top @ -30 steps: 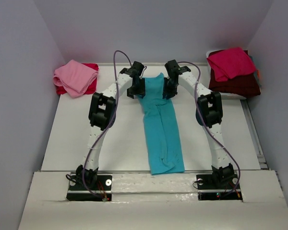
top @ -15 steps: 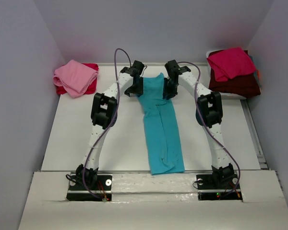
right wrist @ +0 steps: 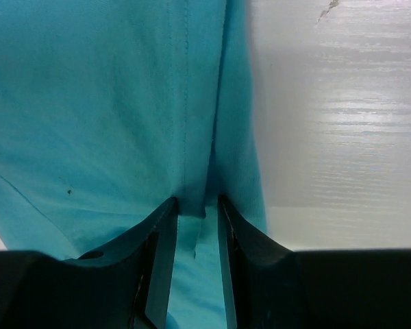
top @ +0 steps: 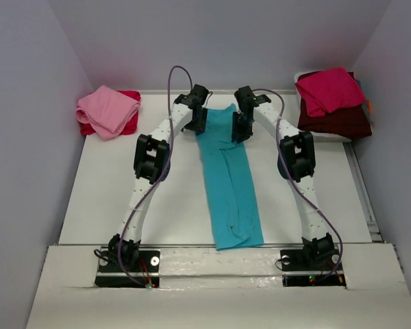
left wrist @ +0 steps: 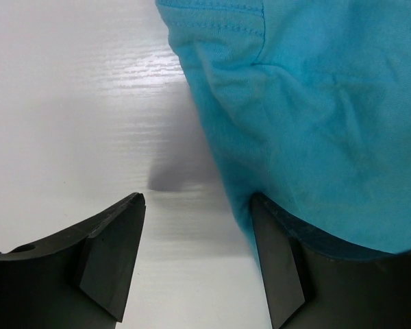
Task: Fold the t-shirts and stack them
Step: Rotate the tshirt 90 degrees
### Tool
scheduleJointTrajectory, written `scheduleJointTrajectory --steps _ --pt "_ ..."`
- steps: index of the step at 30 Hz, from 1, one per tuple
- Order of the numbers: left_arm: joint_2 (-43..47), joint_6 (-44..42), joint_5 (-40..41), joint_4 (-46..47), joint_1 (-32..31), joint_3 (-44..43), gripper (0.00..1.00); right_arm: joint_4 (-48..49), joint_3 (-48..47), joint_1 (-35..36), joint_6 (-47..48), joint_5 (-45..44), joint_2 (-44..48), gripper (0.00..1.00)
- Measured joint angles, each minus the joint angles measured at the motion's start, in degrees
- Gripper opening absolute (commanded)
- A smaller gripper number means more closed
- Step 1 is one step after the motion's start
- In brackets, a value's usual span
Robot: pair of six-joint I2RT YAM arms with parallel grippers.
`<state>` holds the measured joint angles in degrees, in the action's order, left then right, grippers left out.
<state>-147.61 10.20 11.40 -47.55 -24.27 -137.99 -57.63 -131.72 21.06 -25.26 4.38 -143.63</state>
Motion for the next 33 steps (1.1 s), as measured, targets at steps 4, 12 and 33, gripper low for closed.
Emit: scheduleJointTrajectory --steps 4,12,33 --pt "-1.6 -1.5 -0.2 0.7 0.0 -2.6 0.78 -1.4 -3.2 0.0 0.1 -0.1 -1.7 0.38" --pt "-3.6 -3.7 -0.9 4.0 0.0 -5.6 0.82 -2.4 -9.1 -1.0 0.0 0.6 -5.0 0.42" --pt "-5.6 -4.2 -2.9 11.2 4.9 -7.8 0.99 3.3 -14.1 -8.3 -1.1 5.6 -8.6 0.47"
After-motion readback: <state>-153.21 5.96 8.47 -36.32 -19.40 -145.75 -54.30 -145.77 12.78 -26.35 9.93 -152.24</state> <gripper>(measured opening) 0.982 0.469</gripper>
